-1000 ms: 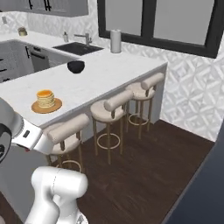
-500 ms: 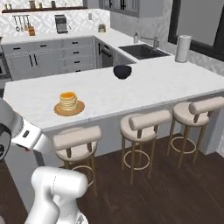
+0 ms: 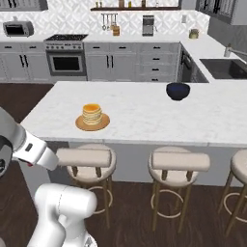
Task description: Take the strawberry from the fridge and place it on top of the pancake, located on the dining counter.
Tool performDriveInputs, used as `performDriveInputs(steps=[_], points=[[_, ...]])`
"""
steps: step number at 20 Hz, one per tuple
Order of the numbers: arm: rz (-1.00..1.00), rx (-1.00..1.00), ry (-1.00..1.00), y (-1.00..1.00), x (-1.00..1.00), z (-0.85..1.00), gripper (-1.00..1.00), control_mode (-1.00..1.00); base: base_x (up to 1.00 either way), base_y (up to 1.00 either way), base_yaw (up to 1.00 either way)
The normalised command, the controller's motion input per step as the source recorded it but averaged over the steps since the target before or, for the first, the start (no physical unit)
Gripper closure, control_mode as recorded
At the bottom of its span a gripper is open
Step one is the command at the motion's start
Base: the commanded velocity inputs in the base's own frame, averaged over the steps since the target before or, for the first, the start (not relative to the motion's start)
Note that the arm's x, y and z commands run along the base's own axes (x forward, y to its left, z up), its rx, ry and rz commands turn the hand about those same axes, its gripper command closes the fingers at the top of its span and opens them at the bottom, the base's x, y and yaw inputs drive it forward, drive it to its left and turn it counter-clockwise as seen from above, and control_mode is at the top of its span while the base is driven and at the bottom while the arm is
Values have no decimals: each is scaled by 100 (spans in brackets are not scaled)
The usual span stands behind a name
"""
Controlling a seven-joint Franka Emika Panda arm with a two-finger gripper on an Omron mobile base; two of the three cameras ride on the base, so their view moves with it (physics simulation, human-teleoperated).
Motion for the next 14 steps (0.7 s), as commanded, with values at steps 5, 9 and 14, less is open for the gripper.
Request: performDriveInputs(steps=[5,9,14], points=[[0,0,0,0,0,0,100,100,35,0,3],[0,0,0,0,0,0,100,100,60,38,-3],[0,0,0,0,0,0,100,100,61,54,-7]])
